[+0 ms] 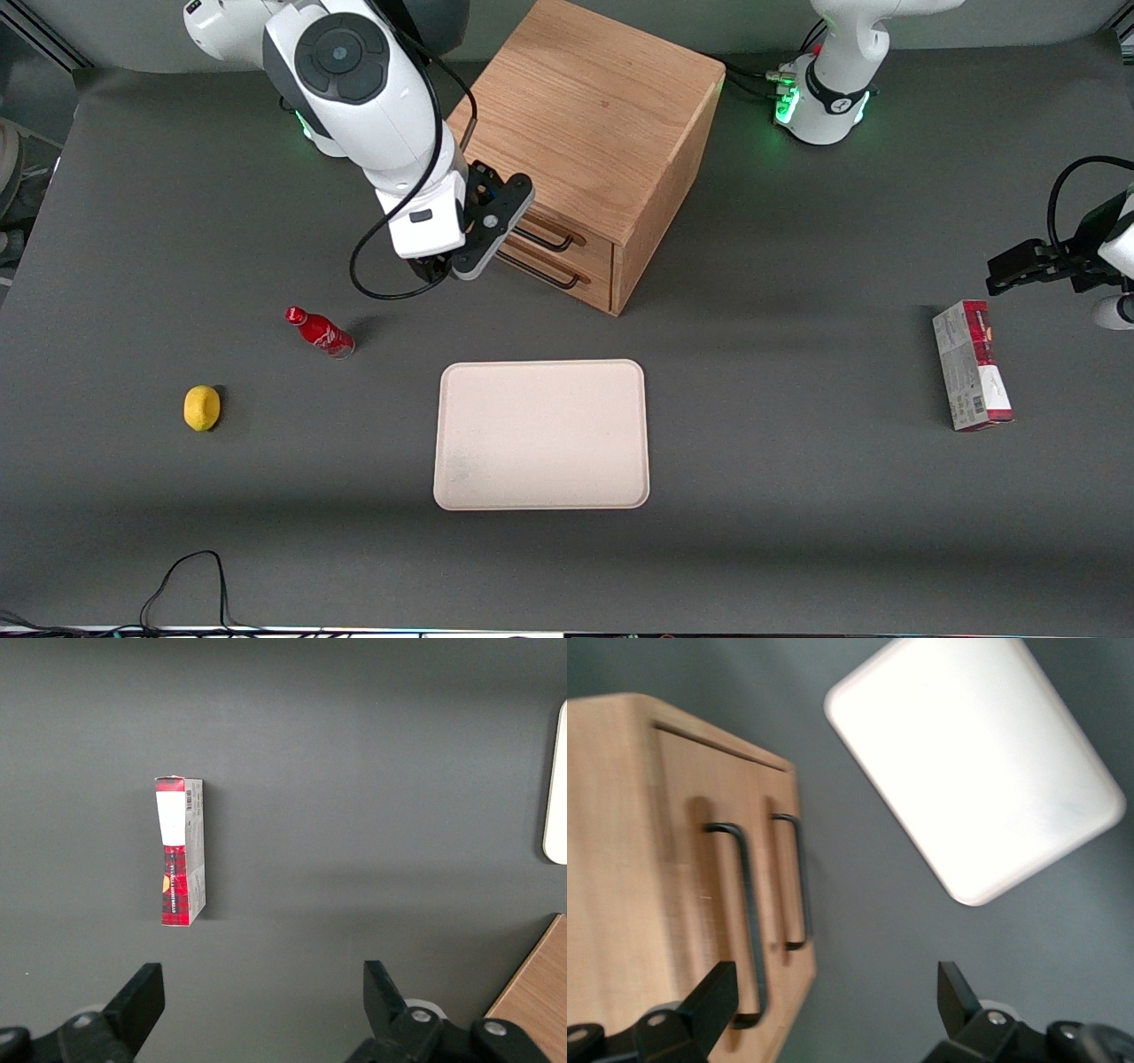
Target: Open upper drawer
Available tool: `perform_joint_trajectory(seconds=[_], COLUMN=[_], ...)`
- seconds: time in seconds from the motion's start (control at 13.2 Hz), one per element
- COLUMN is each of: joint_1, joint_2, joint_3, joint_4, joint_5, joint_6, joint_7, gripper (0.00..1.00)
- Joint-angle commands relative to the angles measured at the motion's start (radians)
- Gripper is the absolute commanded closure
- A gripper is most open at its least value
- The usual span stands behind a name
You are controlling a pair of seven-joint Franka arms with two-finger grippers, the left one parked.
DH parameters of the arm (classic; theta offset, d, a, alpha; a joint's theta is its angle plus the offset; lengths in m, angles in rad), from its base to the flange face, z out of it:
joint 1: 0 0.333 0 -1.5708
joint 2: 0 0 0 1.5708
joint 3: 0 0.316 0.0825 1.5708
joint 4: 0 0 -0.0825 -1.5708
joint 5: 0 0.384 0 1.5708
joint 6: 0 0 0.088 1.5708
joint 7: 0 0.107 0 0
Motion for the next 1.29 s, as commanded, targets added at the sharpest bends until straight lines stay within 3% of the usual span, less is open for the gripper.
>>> perform_joint_trajectory(seconds=[0.0,1.22], joint_1=[-0.005,0.044], joint_2=[0.004,-0.01], joint_3=[0.0,-0.002], joint_4=[0.001,-0.246], joint_5=[0.055,0.043], joint_6=[-0.011,0.169], joint_7=[-0.058,-0.119], gripper=[0.0,0.0])
